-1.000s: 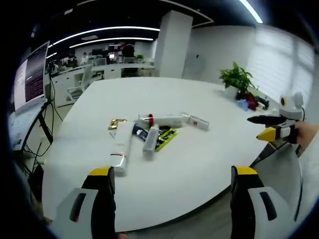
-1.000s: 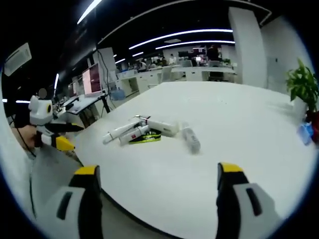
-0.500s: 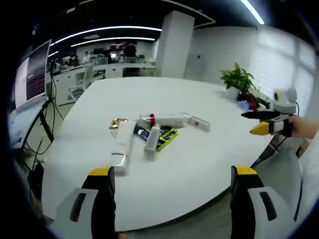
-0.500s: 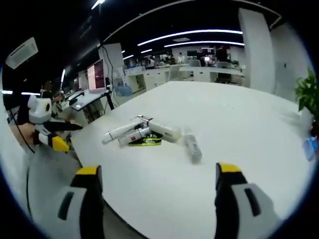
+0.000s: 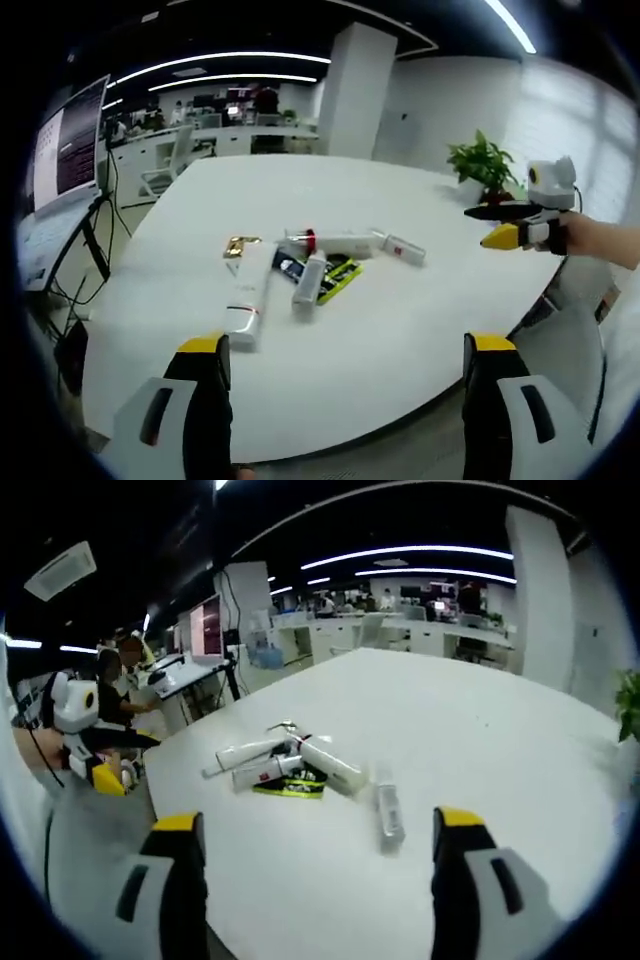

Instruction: Arrange the skincare products in the storage area until every visible bottle or jar stands upright without overlapping.

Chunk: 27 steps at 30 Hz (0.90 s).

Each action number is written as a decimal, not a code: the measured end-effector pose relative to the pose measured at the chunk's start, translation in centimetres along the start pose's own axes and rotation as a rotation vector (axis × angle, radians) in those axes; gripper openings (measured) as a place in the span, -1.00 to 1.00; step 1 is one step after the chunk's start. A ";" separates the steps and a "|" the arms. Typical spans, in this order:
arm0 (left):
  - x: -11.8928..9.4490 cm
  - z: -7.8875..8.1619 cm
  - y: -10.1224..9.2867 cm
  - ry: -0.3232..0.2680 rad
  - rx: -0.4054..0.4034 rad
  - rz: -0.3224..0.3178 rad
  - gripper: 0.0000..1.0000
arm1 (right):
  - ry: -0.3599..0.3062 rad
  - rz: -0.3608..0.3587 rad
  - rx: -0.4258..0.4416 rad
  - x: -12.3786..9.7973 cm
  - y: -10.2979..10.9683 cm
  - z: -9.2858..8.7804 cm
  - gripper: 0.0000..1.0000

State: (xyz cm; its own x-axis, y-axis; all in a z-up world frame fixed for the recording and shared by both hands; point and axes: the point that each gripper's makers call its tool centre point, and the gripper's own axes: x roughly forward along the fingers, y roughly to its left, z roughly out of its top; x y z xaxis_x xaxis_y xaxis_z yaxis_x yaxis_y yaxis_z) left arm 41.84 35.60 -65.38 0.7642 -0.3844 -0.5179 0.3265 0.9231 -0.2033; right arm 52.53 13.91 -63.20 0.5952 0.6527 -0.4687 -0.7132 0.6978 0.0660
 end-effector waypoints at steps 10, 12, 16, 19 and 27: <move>0.1 -0.1 0.1 0.003 -0.005 -0.002 0.90 | 0.006 0.080 -0.083 3.0 0.6 1.9 0.89; 0.1 -0.1 0.2 0.002 -0.010 -0.003 0.90 | 0.012 0.092 -0.097 3.5 0.7 2.1 0.89; 0.1 -0.1 0.3 0.000 -0.017 -0.003 0.90 | 0.029 0.106 -0.118 4.5 0.7 2.6 0.77; 0.1 -0.1 0.3 -0.002 -0.022 -0.003 0.90 | 0.043 0.097 -0.148 5.3 0.4 3.0 0.53; 0.1 -0.1 0.3 -0.003 -0.026 -0.004 0.90 | 0.097 0.104 -0.250 7.5 -0.5 3.9 0.47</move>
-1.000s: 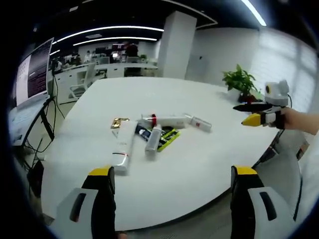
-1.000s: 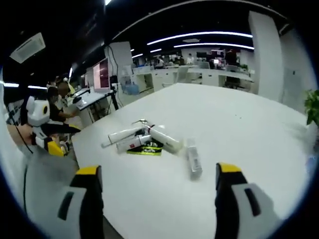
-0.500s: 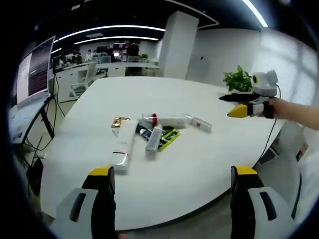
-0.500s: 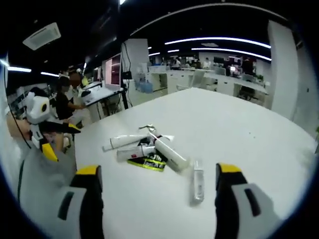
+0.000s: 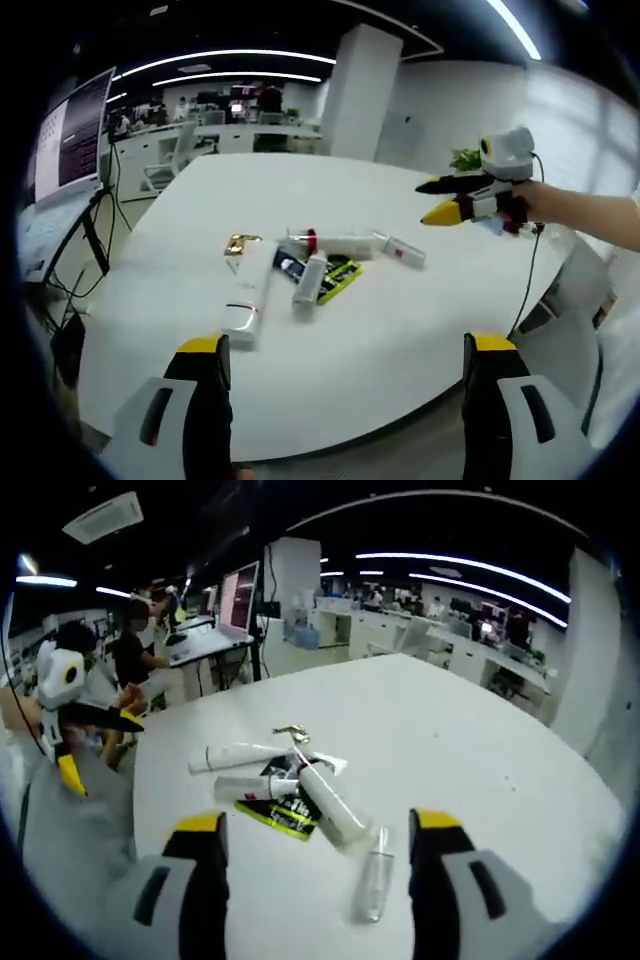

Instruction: Arrange the skincare products in the storage area until every visible bottle or jar stands upright without overlapping.

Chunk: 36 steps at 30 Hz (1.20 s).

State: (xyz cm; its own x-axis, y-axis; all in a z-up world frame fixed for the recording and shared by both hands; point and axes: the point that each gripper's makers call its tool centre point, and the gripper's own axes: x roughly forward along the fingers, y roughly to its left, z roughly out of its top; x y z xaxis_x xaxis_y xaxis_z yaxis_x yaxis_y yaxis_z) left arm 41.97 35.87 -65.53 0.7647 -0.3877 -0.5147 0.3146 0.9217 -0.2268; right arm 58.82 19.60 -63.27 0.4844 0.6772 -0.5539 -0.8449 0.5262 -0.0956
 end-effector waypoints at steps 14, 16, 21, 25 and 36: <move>0.0 -0.1 0.1 0.004 -0.019 -0.006 0.90 | 0.126 0.039 -0.132 3.4 -1.8 0.0 0.23; 0.1 -0.1 0.0 0.005 -0.022 -0.008 0.90 | 0.152 0.048 -0.146 4.0 -2.0 -0.2 0.19; 0.1 -0.1 0.1 0.008 -0.028 -0.009 0.90 | 0.199 0.073 -0.171 5.2 -1.9 -0.8 0.14; 0.1 -0.1 0.1 0.009 -0.032 -0.008 0.90 | 0.235 0.104 -0.192 6.6 -1.5 -1.3 0.11; 0.1 -0.3 0.3 0.012 -0.042 -0.006 0.90 | 0.310 0.171 -0.281 9.8 -0.7 -2.5 -0.03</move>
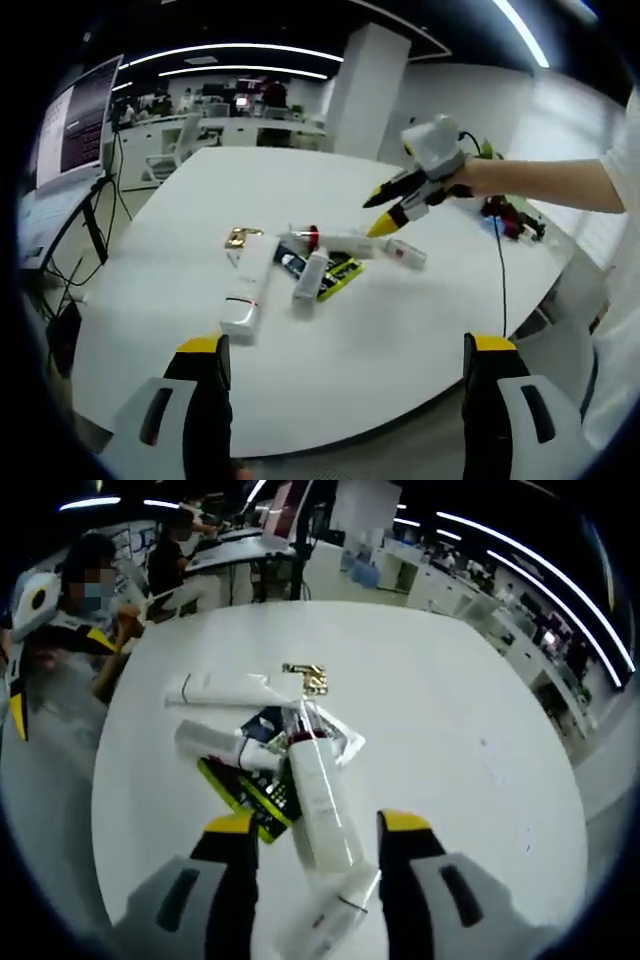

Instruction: Arrange the skincare products in the storage area until every visible bottle or jar stands upright without overlapping.

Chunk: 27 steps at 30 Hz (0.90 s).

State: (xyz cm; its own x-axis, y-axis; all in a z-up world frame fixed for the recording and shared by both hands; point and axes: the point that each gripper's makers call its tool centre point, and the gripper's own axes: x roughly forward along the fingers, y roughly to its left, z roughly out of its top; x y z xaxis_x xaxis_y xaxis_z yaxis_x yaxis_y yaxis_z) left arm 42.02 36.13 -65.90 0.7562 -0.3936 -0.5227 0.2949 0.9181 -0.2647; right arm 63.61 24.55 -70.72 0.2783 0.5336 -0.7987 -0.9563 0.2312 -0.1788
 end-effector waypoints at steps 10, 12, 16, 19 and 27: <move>0.0 -0.1 0.2 0.003 -0.010 0.004 0.90 | 0.033 0.027 -0.037 3.1 -0.1 0.2 -0.11; 0.0 -0.1 0.2 0.006 -0.006 0.006 0.90 | 0.045 0.035 -0.041 3.7 0.0 0.1 -0.14; 0.1 -0.2 0.3 0.009 -0.009 0.006 0.90 | 0.063 0.043 -0.070 4.7 0.0 -0.2 -0.15; 0.1 -0.3 0.3 0.014 -0.006 0.009 0.89 | 0.063 0.049 -0.051 5.2 -0.1 -0.1 -0.15; 0.1 -0.4 0.4 0.020 -0.009 0.012 0.89 | 0.072 0.051 -0.052 6.4 -0.4 -0.1 -0.20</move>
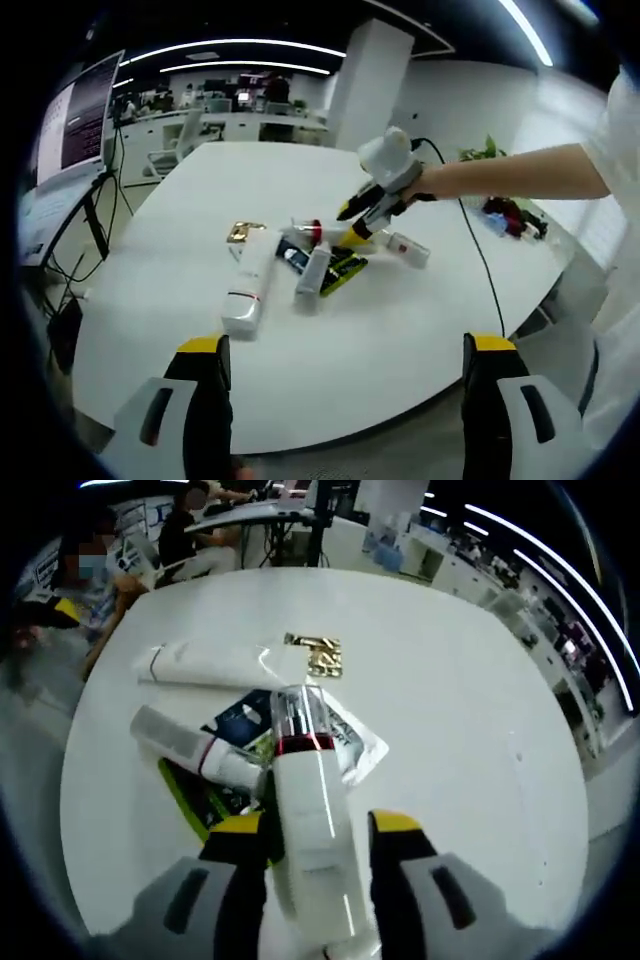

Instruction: Arrange the skincare products in the storage area until every visible bottle or jar stands upright without overlapping.

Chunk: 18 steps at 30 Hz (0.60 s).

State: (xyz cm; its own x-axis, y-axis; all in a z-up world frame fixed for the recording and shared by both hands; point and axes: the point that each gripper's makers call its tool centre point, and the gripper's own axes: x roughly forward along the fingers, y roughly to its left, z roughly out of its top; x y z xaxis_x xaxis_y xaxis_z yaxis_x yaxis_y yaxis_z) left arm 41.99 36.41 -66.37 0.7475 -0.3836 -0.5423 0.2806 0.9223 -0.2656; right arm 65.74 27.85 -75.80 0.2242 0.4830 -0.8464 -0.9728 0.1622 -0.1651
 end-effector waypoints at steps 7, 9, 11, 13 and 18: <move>0.0 0.0 0.2 0.001 -0.008 0.007 0.89 | -0.004 0.007 -0.010 0.9 0.0 0.6 -0.27; 0.0 0.0 0.3 0.000 -0.011 0.010 0.89 | -0.011 0.013 -0.009 1.1 0.1 0.9 -0.28; 0.0 0.0 0.3 -0.001 -0.014 0.013 0.89 | -0.014 0.017 -0.010 1.4 0.2 1.1 -0.28; 0.0 0.0 0.4 -0.001 -0.016 0.015 0.89 | -0.023 0.025 -0.010 1.5 0.2 1.5 -0.29; 0.0 -0.1 0.5 0.000 -0.018 0.021 0.88 | -0.026 0.040 -0.015 1.8 0.5 1.8 -0.32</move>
State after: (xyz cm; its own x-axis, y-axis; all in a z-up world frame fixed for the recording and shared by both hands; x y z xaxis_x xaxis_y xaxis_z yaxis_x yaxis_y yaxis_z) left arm 42.05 36.86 -66.53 0.7533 -0.3646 -0.5474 0.2545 0.9290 -0.2685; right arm 65.80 30.36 -76.43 0.1859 0.5112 -0.8391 -0.9818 0.1296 -0.1386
